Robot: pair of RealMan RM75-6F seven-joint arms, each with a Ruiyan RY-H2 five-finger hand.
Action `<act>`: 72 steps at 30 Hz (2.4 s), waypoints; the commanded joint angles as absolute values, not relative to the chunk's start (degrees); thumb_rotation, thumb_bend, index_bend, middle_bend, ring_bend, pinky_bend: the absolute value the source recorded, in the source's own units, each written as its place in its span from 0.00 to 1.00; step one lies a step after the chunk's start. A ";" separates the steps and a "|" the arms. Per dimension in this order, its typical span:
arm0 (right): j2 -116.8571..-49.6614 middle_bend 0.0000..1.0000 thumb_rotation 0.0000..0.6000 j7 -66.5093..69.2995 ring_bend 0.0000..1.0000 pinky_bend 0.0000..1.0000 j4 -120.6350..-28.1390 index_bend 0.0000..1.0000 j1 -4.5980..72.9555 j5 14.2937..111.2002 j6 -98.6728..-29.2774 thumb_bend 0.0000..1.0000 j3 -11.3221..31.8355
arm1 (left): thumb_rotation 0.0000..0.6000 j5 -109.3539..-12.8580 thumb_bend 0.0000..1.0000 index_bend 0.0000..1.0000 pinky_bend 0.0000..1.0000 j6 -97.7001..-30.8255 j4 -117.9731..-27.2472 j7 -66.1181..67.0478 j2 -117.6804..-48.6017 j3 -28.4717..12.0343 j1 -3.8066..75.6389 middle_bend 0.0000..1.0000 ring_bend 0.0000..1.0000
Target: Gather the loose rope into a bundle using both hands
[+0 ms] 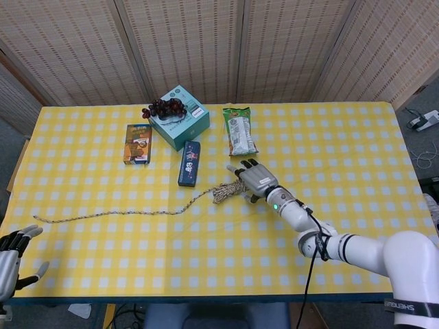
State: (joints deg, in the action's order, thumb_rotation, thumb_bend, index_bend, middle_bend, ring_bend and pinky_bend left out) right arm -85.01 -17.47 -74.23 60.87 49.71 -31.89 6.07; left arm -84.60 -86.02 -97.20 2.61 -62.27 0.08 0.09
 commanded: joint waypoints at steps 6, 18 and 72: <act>-87.17 0.19 1.00 -18.57 0.00 0.00 -71.76 0.08 60.21 50.32 -35.47 0.28 5.40 | 1.00 -85.04 0.28 0.26 0.13 -86.03 -98.47 3.36 -62.08 0.06 0.29 0.19 0.15; -91.86 0.21 1.00 -22.20 0.02 0.03 -67.34 0.18 61.36 52.10 -35.62 0.30 3.69 | 1.00 -84.25 0.28 0.26 0.13 -85.56 -98.56 2.42 -61.68 0.46 -0.17 0.18 0.15; -104.44 0.52 1.00 -18.79 0.32 0.37 -53.46 0.65 57.22 58.82 -39.95 0.43 9.37 | 1.00 -83.72 0.28 0.26 0.13 -84.11 -96.78 0.17 -62.33 0.39 0.26 0.18 0.15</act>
State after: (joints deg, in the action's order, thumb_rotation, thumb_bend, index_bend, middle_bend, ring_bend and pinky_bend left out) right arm -104.29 -19.71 -53.67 57.48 58.24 -39.92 9.03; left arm -83.72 -84.11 -96.78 0.16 -62.33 0.39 0.27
